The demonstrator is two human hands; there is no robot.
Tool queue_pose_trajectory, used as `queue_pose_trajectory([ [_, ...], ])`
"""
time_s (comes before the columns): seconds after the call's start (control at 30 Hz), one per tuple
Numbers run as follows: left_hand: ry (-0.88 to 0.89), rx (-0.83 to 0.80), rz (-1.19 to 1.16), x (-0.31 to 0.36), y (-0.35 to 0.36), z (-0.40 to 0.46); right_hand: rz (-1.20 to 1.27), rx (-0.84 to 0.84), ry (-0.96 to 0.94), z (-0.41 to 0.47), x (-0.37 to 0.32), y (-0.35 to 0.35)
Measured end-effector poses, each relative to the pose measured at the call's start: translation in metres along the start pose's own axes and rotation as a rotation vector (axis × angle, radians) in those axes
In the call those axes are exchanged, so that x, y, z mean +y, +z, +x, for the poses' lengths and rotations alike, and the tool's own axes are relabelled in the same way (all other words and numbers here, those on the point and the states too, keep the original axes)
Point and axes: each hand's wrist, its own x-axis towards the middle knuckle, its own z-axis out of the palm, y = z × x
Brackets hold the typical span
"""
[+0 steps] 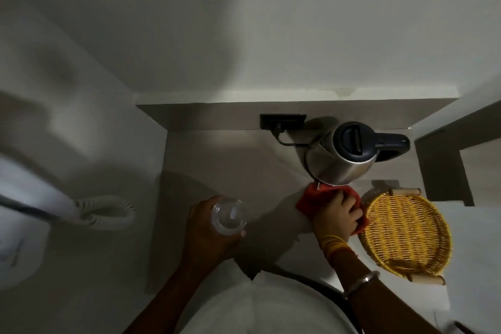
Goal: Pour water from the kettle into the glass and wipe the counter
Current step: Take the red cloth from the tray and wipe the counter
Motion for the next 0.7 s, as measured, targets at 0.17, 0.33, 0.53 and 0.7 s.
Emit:
queue_pose_trajectory([
  [0.17, 0.018, -0.007, -0.028, -0.011, -0.006, 0.004, -0.116, -0.006, -0.087, -0.024, -0.04, 0.026],
  [0.33, 0.044, 0.105, -0.052, -0.012, -0.001, 0.012, -0.171, -0.267, -0.58, -0.051, -0.087, 0.05],
  [0.53, -0.042, 0.187, -0.045, -0.028, -0.002, 0.02, -0.187, -0.302, -1.03, -0.08, 0.018, 0.047],
  [0.7, -0.044, 0.166, -0.011, -0.018, 0.001, 0.013, -0.162, -0.083, -0.548, -0.033, 0.018, 0.028],
])
